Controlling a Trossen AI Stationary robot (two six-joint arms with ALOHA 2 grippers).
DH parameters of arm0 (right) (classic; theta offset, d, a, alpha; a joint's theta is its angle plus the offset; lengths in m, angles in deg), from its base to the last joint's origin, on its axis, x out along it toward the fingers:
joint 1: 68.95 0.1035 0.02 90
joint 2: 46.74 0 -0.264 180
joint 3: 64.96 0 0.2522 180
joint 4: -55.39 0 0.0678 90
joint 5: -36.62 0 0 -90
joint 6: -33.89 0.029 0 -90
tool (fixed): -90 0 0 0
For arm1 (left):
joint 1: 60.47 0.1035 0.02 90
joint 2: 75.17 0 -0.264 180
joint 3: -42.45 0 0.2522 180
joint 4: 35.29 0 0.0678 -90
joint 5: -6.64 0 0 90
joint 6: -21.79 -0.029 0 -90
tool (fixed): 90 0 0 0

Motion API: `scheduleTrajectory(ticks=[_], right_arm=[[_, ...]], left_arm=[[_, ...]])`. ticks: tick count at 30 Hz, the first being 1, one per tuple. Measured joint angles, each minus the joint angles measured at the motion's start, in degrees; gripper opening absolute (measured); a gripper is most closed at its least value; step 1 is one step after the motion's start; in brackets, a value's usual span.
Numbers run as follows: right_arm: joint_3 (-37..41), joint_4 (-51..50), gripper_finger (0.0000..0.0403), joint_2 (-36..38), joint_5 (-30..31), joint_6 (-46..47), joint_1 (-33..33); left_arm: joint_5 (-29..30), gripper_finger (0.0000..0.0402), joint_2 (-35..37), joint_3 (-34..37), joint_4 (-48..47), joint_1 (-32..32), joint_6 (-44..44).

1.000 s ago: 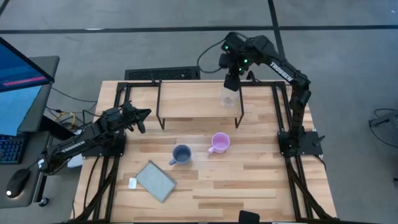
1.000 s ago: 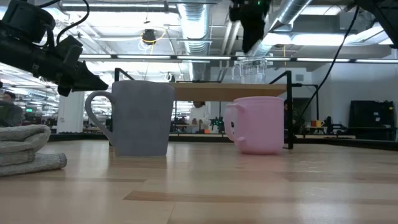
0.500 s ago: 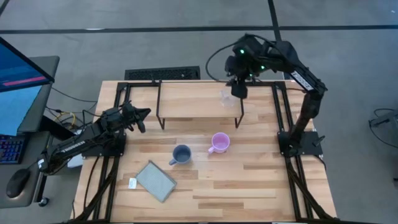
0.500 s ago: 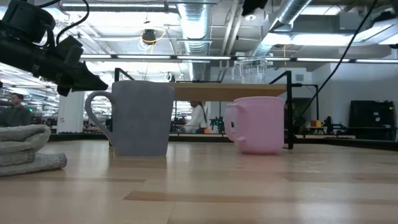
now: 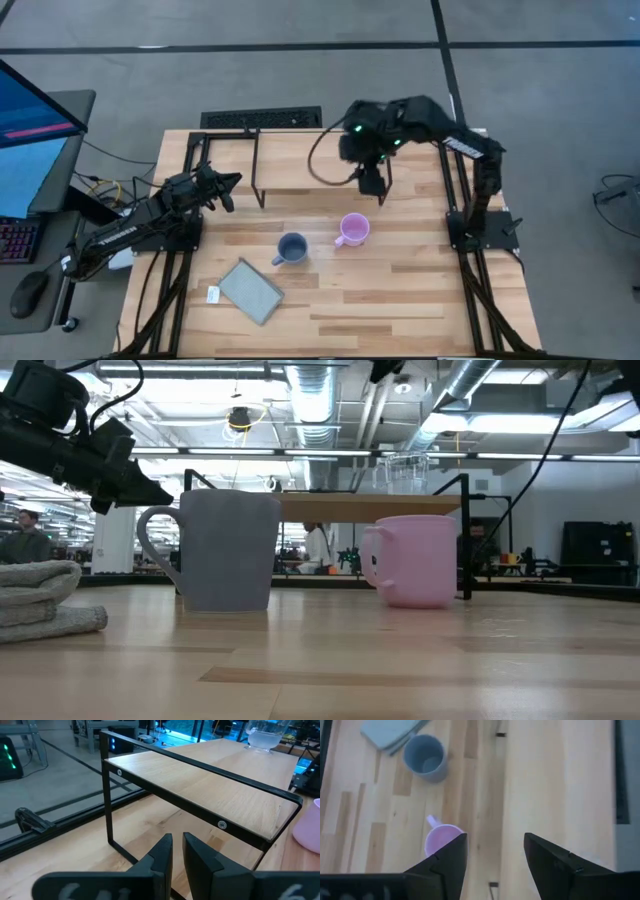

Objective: Stack small to large cups/mugs on shelf
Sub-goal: Put the pink mug on the shelf

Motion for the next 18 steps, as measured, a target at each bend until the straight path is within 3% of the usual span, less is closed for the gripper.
scheduleTrajectory(ticks=[7, 14, 18], right_arm=[[1.8, 0.0, 0.0218, -2.7, -1.8, 3.0, 3.5], [19.5, 1.4, 0.0218, 2.1, -5.4, 6.1, 7.3], [31.2, 11.4, 0.0218, 6.6, -7.9, 7.5, 10.2]], left_arm=[[-1.4, 0.0033, 0.0, 0.0, -0.2, 0.0, -0.1], [-2.1, 0.0033, 0.0, 0.0, -0.4, 0.0, -0.1], [-2.7, 0.0033, 0.0, 0.0, -0.4, 0.0, 0.2]])
